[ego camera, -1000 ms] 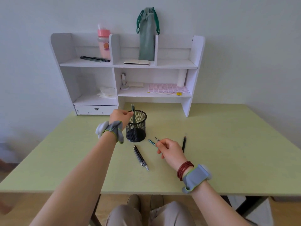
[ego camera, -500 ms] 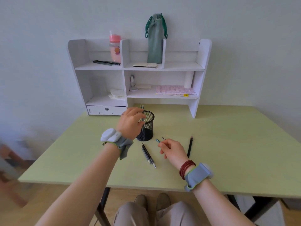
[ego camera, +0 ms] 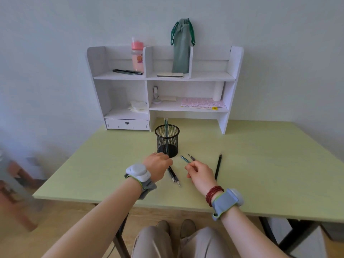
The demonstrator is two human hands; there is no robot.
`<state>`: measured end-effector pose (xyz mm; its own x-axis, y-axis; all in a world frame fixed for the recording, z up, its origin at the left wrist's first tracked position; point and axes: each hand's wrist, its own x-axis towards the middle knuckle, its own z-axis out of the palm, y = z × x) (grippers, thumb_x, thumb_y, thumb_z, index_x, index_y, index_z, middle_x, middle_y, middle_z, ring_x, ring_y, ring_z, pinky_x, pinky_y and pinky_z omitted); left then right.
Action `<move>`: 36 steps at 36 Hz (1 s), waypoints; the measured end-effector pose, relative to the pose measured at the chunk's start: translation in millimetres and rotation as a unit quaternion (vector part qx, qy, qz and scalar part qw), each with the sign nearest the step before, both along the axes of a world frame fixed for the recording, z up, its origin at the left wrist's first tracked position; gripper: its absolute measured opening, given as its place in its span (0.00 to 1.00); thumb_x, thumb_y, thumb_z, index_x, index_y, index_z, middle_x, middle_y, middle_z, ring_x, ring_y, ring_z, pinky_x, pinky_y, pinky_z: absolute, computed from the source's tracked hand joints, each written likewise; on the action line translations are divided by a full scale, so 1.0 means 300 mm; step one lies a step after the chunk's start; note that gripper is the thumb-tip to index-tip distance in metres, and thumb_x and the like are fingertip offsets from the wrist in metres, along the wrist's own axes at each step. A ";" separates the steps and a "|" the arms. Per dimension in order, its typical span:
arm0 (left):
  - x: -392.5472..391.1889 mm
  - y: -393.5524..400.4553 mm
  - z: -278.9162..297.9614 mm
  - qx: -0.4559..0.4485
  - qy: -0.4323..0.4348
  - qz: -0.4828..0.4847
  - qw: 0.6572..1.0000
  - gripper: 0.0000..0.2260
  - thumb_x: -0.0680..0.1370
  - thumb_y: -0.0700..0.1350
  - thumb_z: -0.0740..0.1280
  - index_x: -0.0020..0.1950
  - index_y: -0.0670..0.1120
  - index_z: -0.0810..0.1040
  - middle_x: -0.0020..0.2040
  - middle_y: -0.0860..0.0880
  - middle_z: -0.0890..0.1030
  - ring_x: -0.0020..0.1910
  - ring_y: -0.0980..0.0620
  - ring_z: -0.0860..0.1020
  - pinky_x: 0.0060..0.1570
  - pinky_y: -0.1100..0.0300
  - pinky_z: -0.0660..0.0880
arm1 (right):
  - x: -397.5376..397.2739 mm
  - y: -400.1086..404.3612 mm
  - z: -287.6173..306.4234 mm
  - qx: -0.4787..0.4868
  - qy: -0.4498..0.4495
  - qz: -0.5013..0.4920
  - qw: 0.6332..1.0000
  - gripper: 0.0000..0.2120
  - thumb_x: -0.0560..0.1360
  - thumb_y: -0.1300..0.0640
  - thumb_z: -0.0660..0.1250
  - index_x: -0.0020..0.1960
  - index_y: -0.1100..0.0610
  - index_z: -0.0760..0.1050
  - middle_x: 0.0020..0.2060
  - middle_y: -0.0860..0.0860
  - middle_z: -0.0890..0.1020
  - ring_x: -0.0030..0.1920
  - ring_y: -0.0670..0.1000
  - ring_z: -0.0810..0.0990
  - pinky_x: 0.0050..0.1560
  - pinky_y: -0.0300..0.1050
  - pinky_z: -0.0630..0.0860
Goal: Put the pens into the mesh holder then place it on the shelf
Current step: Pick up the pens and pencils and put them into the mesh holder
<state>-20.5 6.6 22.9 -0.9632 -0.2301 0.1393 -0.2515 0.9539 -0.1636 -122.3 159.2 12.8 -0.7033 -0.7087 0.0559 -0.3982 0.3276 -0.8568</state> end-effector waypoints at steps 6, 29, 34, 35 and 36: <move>0.014 0.000 -0.037 -0.002 0.002 0.011 1.000 0.13 0.78 0.38 0.56 0.60 0.44 0.73 0.58 0.45 0.76 0.58 0.44 0.72 0.55 0.54 0.68 | 0.005 0.005 -0.006 -0.007 0.008 -0.007 1.000 0.07 0.77 0.56 0.60 0.43 0.54 0.76 0.32 0.48 0.79 0.30 0.43 0.73 0.39 0.38 0.70; 0.079 0.020 -0.012 -0.087 -0.033 -0.003 0.996 0.13 0.75 0.39 0.59 0.58 0.45 0.73 0.56 0.46 0.77 0.56 0.47 0.74 0.54 0.56 0.70 | 0.014 -0.019 -0.014 0.053 0.069 0.003 0.996 0.10 0.78 0.55 0.59 0.48 0.57 0.78 0.42 0.54 0.84 0.39 0.49 0.76 0.45 0.41 0.74; 0.105 0.061 0.021 -0.178 -0.002 -0.039 0.983 0.11 0.52 0.44 0.77 0.30 0.50 0.79 0.27 0.55 0.79 0.27 0.56 0.78 0.29 0.69 0.74 | 0.024 -0.028 -0.005 0.082 0.094 -0.006 0.992 0.10 0.78 0.55 0.58 0.51 0.57 0.77 0.48 0.53 0.83 0.45 0.52 0.79 0.47 0.41 0.74; 0.108 0.062 0.017 -0.189 0.000 -0.038 0.981 0.11 0.52 0.44 0.77 0.30 0.50 0.79 0.26 0.55 0.78 0.27 0.55 0.78 0.29 0.69 0.74 | 0.029 -0.029 -0.004 0.091 0.101 -0.008 0.991 0.10 0.78 0.55 0.58 0.52 0.57 0.76 0.49 0.53 0.83 0.48 0.52 0.80 0.47 0.41 0.73; 0.111 0.066 0.018 -0.196 -0.002 -0.036 0.980 0.11 0.52 0.44 0.76 0.29 0.50 0.79 0.26 0.54 0.78 0.27 0.55 0.78 0.29 0.69 0.74 | 0.036 -0.030 -0.002 0.099 0.107 -0.008 0.989 0.10 0.78 0.55 0.59 0.53 0.57 0.76 0.51 0.53 0.82 0.50 0.53 0.80 0.48 0.41 0.73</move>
